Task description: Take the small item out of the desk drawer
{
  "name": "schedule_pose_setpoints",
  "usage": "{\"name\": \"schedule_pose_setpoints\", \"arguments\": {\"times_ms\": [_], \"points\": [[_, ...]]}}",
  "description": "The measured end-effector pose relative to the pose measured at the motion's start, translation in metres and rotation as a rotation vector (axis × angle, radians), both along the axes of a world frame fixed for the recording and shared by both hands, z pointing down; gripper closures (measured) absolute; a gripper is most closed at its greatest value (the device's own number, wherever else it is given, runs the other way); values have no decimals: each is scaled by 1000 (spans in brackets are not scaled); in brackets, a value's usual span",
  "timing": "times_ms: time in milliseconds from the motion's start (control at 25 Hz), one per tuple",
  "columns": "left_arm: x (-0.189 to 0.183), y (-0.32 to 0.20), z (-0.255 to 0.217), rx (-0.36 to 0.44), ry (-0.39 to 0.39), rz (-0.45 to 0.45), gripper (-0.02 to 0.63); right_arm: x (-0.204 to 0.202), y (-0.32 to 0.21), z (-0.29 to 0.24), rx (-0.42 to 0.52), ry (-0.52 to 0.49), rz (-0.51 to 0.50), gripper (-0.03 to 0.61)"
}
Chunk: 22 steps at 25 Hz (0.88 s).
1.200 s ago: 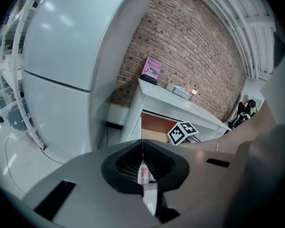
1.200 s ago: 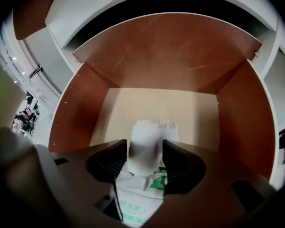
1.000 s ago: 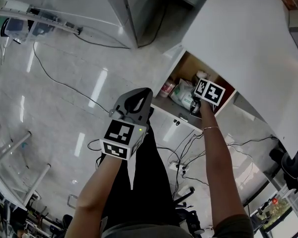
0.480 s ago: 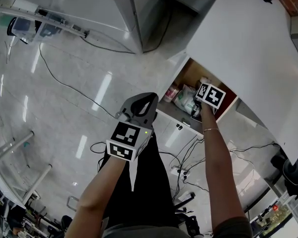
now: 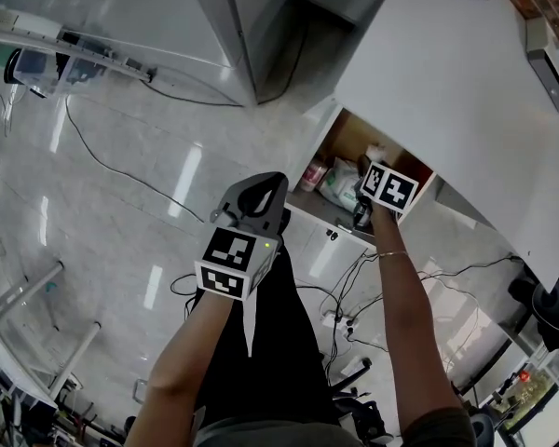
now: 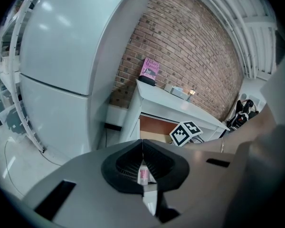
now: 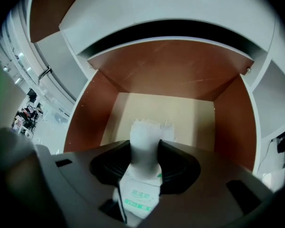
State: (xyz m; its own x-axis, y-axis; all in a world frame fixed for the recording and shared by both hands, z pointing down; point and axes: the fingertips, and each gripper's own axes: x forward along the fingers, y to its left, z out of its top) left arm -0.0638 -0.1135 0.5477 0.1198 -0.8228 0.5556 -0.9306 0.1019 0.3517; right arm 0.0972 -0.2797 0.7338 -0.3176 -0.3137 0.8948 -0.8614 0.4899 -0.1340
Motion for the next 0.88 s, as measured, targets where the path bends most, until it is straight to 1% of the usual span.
{"name": "schedule_pose_setpoints", "arguments": {"times_ms": [120, 560, 880], "points": [[1, -1, -7, 10, -1, 13, 592, -2, 10, -13, 5, -27, 0, 403], [0, -3, -28, 32, -6, 58, 592, -16, 41, -82, 38, -180, 23, 403], [-3, -9, -44, 53, 1, 80, 592, -19, 61, -126, 93, -240, 39, 403]]}}
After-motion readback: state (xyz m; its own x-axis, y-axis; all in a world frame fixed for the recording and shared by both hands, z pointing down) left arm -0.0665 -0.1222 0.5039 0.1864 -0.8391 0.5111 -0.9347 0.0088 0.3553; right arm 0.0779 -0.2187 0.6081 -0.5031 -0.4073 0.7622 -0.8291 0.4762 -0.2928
